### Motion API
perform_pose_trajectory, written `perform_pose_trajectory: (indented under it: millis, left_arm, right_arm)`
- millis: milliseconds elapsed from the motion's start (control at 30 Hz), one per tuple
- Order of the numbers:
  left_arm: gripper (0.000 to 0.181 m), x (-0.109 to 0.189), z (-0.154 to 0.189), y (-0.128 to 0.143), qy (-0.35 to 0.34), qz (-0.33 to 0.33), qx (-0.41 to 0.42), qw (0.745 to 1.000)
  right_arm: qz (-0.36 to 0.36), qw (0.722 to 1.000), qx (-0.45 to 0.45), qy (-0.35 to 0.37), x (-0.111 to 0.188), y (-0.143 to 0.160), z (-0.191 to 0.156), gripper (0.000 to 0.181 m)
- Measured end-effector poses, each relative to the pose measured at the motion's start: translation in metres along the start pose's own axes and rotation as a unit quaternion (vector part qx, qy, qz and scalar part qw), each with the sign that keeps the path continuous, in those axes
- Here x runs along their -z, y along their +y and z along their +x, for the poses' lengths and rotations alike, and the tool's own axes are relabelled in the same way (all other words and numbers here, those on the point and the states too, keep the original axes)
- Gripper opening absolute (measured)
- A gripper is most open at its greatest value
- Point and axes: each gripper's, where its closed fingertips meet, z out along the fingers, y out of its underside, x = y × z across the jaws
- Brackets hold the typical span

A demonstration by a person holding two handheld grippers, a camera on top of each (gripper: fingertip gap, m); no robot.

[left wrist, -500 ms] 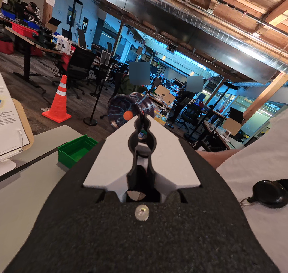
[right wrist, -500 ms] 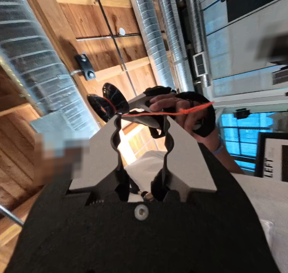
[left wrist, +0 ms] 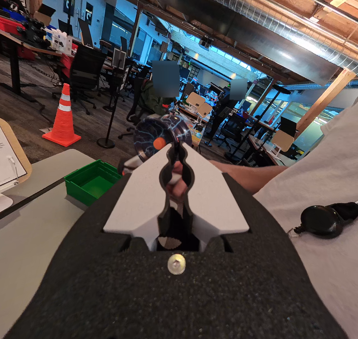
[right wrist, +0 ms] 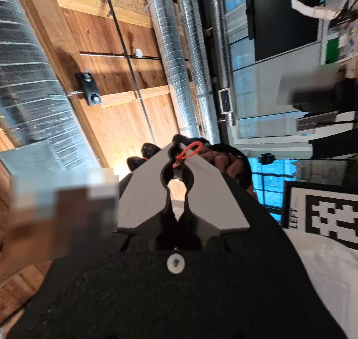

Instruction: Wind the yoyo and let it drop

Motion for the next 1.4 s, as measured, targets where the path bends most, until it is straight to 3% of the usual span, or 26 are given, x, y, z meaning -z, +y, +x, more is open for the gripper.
perform_pose_trajectory:
  millis: [33,133,233,433,533,600,667,733,800,867,933,1000,1033,1133,1200,1267,1400]
  left_arm:
    - [0.000,0.001,0.001,0.004,0.002,-0.008,-0.001,1.000]
    - [0.000,0.003,0.003,0.019,0.005,-0.038,-0.004,0.999]
    - [0.000,0.005,0.002,0.035,0.002,-0.069,-0.006,0.998]
    - [0.000,0.006,-0.011,0.056,-0.033,-0.118,-0.029,0.992]
    - [0.000,0.004,-0.013,0.043,-0.032,-0.090,-0.012,0.995]
    - [0.000,0.003,-0.017,0.032,-0.038,-0.066,0.003,0.997]
    - [0.000,0.004,-0.025,0.021,-0.052,-0.038,0.025,0.998]
    - [0.000,0.005,-0.026,0.012,-0.046,-0.007,0.047,0.998]
    - [0.000,0.003,-0.029,0.011,-0.053,-0.001,0.051,0.997]
    - [0.000,0.001,-0.028,0.010,-0.051,-0.001,0.050,0.997]
    - [0.000,-0.002,-0.025,0.009,-0.039,0.003,0.057,0.998]
    - [0.000,-0.003,-0.024,0.010,-0.038,0.001,0.055,0.998]
    - [0.000,-0.003,-0.024,0.010,-0.037,-0.002,0.055,0.998]
    - [0.000,-0.002,-0.025,0.008,-0.038,0.000,0.055,0.998]
    - [0.000,-0.001,-0.026,0.007,-0.041,0.000,0.054,0.998]
    - [0.000,0.000,-0.028,0.007,-0.044,0.002,0.054,0.998]
    - [0.000,0.000,-0.025,0.004,-0.039,0.007,0.055,0.998]
  right_arm:
    - [-0.001,0.999,0.027,0.021,0.002,-0.005,-0.005,0.000]
    - [-0.011,0.989,0.118,0.086,0.008,-0.020,-0.029,0.000]
    - [-0.035,0.956,0.221,0.188,0.014,-0.031,-0.047,0.000]
    - [-0.107,0.893,0.340,0.275,-0.001,-0.009,-0.084,0.000]
    - [-0.164,0.835,0.405,0.335,0.006,0.002,-0.061,0.000]
    - [-0.185,0.787,0.449,0.379,0.021,0.000,-0.033,0.014]
    - [-0.214,0.741,0.524,0.361,0.029,0.006,-0.010,0.024]
    - [-0.200,0.699,0.603,0.329,0.033,0.009,0.009,0.037]
    - [-0.184,0.673,0.665,0.267,0.025,0.023,0.017,0.043]
    - [-0.144,0.672,0.683,0.246,0.014,0.026,0.019,0.039]
    - [-0.129,0.653,0.697,0.266,0.012,0.018,0.028,0.025]
    - [-0.114,0.608,0.720,0.315,0.021,-0.002,0.032,0.026]
    - [-0.116,0.605,0.724,0.311,0.021,-0.004,0.032,0.026]
    - [-0.143,0.661,0.679,0.285,0.020,0.004,0.036,0.028]
    - [-0.149,0.682,0.665,0.265,0.018,0.012,0.036,0.029]
    - [-0.157,0.684,0.669,0.246,0.013,0.021,0.036,0.040]
    - [-0.158,0.689,0.672,0.221,-0.001,0.033,0.037,0.036]
